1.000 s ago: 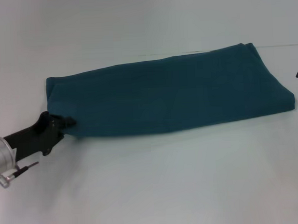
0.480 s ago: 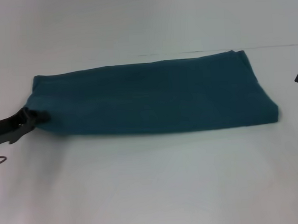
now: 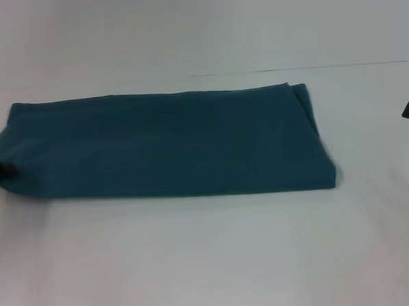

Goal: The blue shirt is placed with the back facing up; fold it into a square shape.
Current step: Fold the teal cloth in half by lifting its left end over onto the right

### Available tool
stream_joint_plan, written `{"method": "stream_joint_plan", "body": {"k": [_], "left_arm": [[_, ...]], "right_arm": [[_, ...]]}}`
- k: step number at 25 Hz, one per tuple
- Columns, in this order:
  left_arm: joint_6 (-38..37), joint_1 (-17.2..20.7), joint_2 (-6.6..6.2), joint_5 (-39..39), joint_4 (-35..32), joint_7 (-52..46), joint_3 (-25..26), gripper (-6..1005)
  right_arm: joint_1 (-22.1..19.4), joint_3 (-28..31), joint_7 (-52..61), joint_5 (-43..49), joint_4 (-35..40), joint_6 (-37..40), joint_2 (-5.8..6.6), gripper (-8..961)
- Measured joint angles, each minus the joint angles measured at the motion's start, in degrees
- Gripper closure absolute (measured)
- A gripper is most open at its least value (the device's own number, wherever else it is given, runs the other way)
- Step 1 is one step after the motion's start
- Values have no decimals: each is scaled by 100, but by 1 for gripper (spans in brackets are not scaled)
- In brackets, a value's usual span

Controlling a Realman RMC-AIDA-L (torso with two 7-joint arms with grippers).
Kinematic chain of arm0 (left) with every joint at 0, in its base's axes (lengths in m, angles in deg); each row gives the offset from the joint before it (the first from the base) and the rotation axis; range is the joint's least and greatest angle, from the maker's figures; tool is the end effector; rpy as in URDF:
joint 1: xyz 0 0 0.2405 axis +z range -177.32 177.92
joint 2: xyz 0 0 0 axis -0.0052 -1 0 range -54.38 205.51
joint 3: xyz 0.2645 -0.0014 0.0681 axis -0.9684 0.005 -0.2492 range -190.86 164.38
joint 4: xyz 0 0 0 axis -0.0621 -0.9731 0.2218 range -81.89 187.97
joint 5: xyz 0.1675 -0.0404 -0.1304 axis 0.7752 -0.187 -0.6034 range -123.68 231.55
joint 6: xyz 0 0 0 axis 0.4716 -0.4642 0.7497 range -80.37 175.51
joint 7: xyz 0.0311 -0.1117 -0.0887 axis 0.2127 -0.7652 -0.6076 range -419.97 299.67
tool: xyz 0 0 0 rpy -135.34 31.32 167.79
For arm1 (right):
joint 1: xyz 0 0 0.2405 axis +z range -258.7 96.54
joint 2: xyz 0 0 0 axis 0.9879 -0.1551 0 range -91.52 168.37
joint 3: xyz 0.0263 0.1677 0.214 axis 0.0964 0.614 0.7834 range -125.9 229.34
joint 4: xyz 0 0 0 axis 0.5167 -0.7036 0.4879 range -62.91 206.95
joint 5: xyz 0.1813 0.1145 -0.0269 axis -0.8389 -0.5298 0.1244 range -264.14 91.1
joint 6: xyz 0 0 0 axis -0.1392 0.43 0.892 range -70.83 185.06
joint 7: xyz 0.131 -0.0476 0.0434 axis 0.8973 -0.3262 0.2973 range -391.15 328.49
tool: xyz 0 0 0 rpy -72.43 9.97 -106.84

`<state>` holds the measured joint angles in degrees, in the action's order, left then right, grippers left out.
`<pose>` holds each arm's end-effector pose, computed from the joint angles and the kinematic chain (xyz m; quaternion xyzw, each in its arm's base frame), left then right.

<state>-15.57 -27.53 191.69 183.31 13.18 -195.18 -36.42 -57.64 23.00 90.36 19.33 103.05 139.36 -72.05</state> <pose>-0.3926 0.3641 0.0629 -0.6083 -0.6840 -0.2461 0.3186 0.3639 0.3367 0.0766 -0.6748 0.6086 0.3728 0.1875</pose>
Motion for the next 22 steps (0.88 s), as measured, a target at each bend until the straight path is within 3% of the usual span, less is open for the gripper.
{"method": "stream_joint_plan", "body": {"k": [7,13,22], "left_arm": [[-64,-38,-9,-48,-124,-135,47,941],[-1157,-173,-46,-934,-633,-119,62,942],[-1878,-605,-190,-1250,-806,-246,30,941]], "right_arm": [[14,34,-27,33,0,-5,0,25],[48,41,-39,33,8,35,0,25],[82,39,-49,14,13,37,0,26]]}}
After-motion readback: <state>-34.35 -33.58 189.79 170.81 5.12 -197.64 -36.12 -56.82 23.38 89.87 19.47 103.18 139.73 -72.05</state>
